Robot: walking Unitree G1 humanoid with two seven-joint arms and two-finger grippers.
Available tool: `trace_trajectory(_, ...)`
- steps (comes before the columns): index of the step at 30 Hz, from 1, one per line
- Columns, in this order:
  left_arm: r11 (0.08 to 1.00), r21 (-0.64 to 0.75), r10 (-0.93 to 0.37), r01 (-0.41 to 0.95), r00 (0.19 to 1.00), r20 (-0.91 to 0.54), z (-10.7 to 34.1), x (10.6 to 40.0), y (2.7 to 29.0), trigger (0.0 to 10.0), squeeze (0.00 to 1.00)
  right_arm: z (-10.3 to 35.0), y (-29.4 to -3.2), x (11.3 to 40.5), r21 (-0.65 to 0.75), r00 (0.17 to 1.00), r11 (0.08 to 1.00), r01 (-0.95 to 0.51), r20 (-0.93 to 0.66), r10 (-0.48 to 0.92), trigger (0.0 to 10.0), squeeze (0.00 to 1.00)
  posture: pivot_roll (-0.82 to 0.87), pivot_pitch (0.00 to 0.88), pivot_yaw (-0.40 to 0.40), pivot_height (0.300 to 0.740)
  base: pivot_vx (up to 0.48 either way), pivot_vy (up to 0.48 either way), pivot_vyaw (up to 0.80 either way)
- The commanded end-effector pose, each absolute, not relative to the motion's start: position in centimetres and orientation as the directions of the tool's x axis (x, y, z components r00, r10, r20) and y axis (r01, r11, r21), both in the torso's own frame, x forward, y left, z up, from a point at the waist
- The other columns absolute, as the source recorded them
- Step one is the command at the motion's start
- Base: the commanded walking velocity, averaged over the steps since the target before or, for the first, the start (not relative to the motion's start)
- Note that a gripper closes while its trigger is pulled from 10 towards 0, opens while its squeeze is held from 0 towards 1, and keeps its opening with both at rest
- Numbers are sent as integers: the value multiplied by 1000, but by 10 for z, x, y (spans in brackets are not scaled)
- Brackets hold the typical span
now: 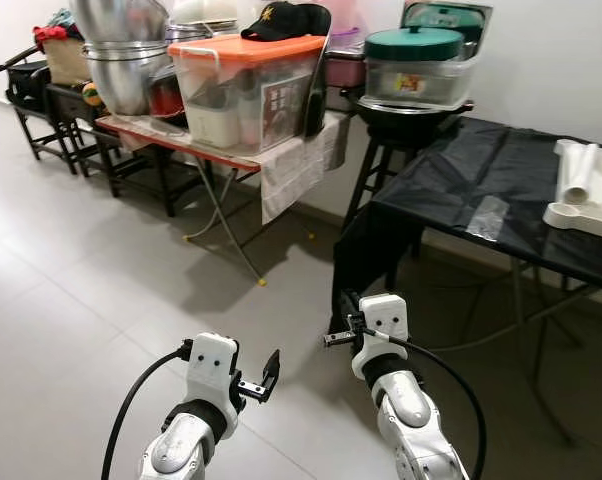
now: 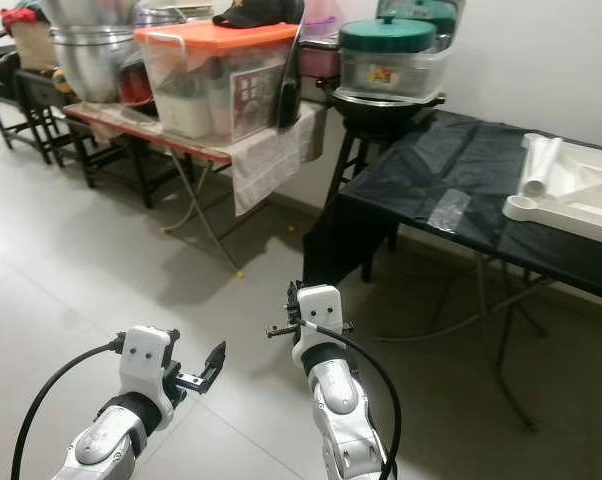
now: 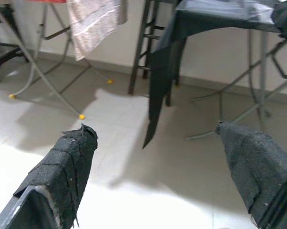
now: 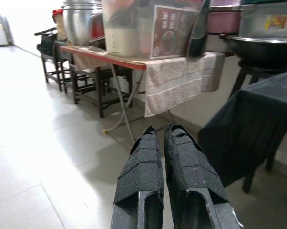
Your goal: Building children table
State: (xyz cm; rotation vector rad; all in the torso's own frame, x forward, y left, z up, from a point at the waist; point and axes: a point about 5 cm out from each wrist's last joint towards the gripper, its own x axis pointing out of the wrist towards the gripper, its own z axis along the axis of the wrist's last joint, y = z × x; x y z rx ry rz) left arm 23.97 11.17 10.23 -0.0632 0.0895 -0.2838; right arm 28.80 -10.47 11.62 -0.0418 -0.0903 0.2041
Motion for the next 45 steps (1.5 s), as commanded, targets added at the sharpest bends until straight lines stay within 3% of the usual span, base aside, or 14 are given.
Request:
trace_trajectory(1, 960, -62, -276, 272, 957, -91, 100, 241, 113, 10000, 0, 116, -104, 289, -50, 975, 978, -202, 80, 206, 10000, 0, 161, 0, -27, 740, 326, 0, 0)
trace_trajectory(25, 960, -66, -277, 272, 957, -88, 101, 241, 112, 10000, 0, 119, -97, 286, -88, 958, 961, -261, 100, 269, 10000, 0, 162, 0, -33, 740, 347, 0, 0)
trace_trajectory(39, 963, -85, -263, 256, 959, -101, 100, 242, 113, 10000, 0, 119, -97, 287, -103, 957, 959, -263, 94, 273, 10000, 0, 160, 0, -32, 740, 172, 0, 796)
trace_trajectory(45, 962, -87, -267, 259, 958, -103, 99, 242, 113, 10000, 0, 117, -100, 287, -87, 963, 966, -245, 88, 253, 10000, 0, 157, 0, -30, 740, 0, 0, 0)
